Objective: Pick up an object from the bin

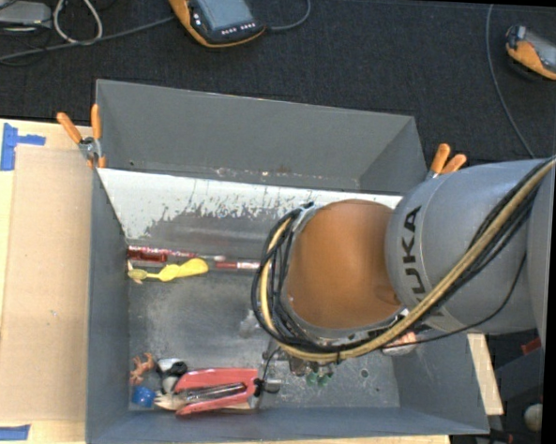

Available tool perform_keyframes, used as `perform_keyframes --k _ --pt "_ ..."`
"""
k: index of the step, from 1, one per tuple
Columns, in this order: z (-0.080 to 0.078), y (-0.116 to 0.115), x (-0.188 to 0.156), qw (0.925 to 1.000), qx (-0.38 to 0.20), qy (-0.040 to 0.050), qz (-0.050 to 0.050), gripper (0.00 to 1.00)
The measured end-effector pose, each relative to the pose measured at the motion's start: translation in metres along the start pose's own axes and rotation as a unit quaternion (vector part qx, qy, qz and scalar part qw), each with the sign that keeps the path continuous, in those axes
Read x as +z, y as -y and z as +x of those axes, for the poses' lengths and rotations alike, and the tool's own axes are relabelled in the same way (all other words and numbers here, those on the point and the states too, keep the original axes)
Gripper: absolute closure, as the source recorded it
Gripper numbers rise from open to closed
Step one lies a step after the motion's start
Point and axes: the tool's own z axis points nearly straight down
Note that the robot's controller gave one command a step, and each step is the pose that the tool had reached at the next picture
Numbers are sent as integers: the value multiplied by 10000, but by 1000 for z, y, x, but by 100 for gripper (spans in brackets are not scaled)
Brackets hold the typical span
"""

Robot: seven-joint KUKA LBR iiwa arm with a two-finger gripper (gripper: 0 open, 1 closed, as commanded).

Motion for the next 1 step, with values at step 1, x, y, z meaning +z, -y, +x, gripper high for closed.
perform_keyframes --k 1 --pt "-2 1 -4 10000 22 38 -6 0"
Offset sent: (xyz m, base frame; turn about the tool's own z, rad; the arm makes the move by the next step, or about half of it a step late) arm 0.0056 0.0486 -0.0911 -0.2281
